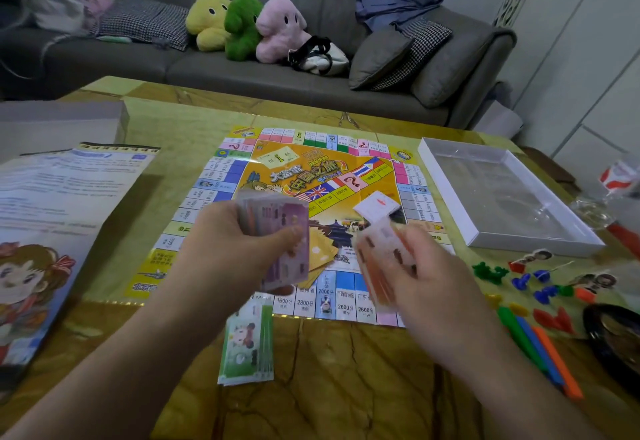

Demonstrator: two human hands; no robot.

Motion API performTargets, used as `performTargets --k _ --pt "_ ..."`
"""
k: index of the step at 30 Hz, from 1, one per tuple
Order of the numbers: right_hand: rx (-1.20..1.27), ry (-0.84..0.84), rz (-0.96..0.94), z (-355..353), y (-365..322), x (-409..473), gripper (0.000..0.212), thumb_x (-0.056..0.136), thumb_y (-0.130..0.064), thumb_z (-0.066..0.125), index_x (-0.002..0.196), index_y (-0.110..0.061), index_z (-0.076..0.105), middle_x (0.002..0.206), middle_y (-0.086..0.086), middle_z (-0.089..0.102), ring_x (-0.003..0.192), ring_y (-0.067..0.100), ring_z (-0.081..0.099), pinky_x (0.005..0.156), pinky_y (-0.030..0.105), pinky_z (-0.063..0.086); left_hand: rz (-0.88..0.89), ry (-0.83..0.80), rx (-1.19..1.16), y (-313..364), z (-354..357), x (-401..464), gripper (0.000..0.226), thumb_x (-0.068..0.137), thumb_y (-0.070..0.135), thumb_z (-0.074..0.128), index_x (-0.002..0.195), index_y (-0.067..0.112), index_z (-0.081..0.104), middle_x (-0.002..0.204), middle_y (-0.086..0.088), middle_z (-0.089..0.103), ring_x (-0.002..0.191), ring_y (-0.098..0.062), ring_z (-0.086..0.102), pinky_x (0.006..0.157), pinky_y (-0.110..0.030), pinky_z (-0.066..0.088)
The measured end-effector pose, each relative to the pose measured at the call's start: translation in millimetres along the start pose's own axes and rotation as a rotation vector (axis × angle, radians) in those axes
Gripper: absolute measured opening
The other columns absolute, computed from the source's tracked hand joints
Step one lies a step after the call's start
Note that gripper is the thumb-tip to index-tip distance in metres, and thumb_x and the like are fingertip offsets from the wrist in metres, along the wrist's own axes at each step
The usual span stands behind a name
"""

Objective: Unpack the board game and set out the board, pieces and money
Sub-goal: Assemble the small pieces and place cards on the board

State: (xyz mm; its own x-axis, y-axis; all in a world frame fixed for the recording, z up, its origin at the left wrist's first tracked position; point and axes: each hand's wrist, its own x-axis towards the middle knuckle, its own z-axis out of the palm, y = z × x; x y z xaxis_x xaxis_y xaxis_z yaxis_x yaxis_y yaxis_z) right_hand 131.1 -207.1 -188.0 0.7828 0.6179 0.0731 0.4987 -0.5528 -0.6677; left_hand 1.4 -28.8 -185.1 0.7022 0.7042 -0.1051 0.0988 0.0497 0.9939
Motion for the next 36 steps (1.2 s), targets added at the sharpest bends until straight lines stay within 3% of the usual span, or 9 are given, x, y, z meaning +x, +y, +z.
performTargets --k 2,6,9,12,17,21,24,29,36 --pt "-0.332 -0.135 -0.077 16.1 -2.4 -6.3 0.007 0.108 -0.025 0.047 0.110 -0.031 0.049 0.102 -0.009 0.060 0.095 0.013 0.059 0.077 0.039 0.054 0.003 0.039 -0.021 0.9 -7.5 5.3 0.016 0.087 0.009 0.079 0.102 0.012 0.075 0.086 -0.014 0.080 0.074 -0.035 0.079 0.067 -0.058 0.063" --pt "-0.639 -0.293 -0.039 47.5 1.0 -14.8 0.047 0.100 -0.017 0.045 0.145 -0.026 0.032 0.130 -0.004 0.050 0.117 0.020 0.050 0.088 0.034 0.046 0.001 0.082 -0.062 3.9 -15.6 9.0 0.013 0.087 0.004 0.078 0.098 0.010 0.074 0.081 -0.014 0.079 0.073 -0.035 0.079 0.064 -0.059 0.063" --pt "-0.521 -0.202 0.008 47.6 -1.8 -12.6 0.014 0.106 -0.021 0.040 0.118 -0.026 0.047 0.109 -0.007 0.051 0.098 0.013 0.052 0.075 0.030 0.045 -0.008 0.086 -0.080 6.8 -22.9 10.1 0.011 0.087 0.005 0.079 0.096 0.010 0.074 0.081 -0.012 0.079 0.073 -0.031 0.079 0.061 -0.055 0.064" --pt "-0.163 -0.108 0.035 45.4 -5.5 -13.2 0.022 0.106 -0.022 0.048 0.086 -0.023 0.056 0.082 -0.005 0.058 0.070 0.009 0.052 0.057 0.025 0.040 -0.010 0.106 -0.104 10.5 -31.5 15.3 0.010 0.086 0.007 0.081 0.092 0.008 0.074 0.080 -0.013 0.079 0.072 -0.030 0.079 0.060 -0.050 0.064" --pt "0.294 -0.286 0.024 64.9 -56.7 -25.2 0.052 0.095 -0.012 0.057 0.118 -0.058 0.063 0.069 -0.013 0.059 0.060 0.001 0.058 0.048 0.014 0.041 0.023 0.161 -0.195 18.5 -47.1 24.1 0.010 0.084 0.005 0.082 0.088 0.010 0.074 0.081 -0.016 0.079 0.070 -0.033 0.079 0.057 -0.050 0.063" --pt "0.326 -0.270 0.023 110.3 -94.3 -32.8 0.034 0.092 -0.015 0.062 0.114 -0.040 0.069 0.074 -0.014 0.060 0.062 -0.008 0.058 0.049 0.008 0.040 0.038 0.193 -0.224 21.0 -60.3 25.0 0.011 0.086 0.005 0.080 0.094 0.007 0.073 0.089 -0.023 0.077 0.071 -0.037 0.078 0.060 -0.053 0.063" --pt "0.232 -0.233 0.020 145.4 -107.4 -37.1 0.042 0.090 -0.015 0.056 0.126 -0.035 0.058 0.090 -0.007 0.064 0.076 0.001 0.063 0.056 0.013 0.048 0.036 0.188 -0.238 21.9 -65.7 23.5 0.014 0.086 0.005 0.081 0.096 0.006 0.072 0.090 -0.023 0.076 0.069 -0.037 0.078 0.059 -0.051 0.063" --pt "-0.187 -0.107 -0.154 176.4 -107.9 -50.5 0.053 0.093 -0.029 0.058 0.142 -0.031 0.039 0.117 -0.001 0.058 0.114 0.017 0.050 0.095 0.036 0.054 0.035 0.175 -0.260 22.8 -69.1 23.6 0.017 0.086 0.006 0.081 0.100 0.004 0.071 0.091 -0.022 0.076 0.068 -0.036 0.078 0.059 -0.049 0.064" --pt "-0.445 0.057 -0.297 188.0 -99.1 -56.3 0.046 0.078 -0.038 0.068 0.119 -0.020 0.053 0.119 0.006 0.055 0.112 0.026 0.051 0.087 0.042 0.055 0.021 0.150 -0.238 22.5 -69.9 23.1 0.021 0.086 0.011 0.082 0.104 0.006 0.071 0.089 -0.018 0.077 0.067 -0.035 0.078 0.064 -0.050 0.065"
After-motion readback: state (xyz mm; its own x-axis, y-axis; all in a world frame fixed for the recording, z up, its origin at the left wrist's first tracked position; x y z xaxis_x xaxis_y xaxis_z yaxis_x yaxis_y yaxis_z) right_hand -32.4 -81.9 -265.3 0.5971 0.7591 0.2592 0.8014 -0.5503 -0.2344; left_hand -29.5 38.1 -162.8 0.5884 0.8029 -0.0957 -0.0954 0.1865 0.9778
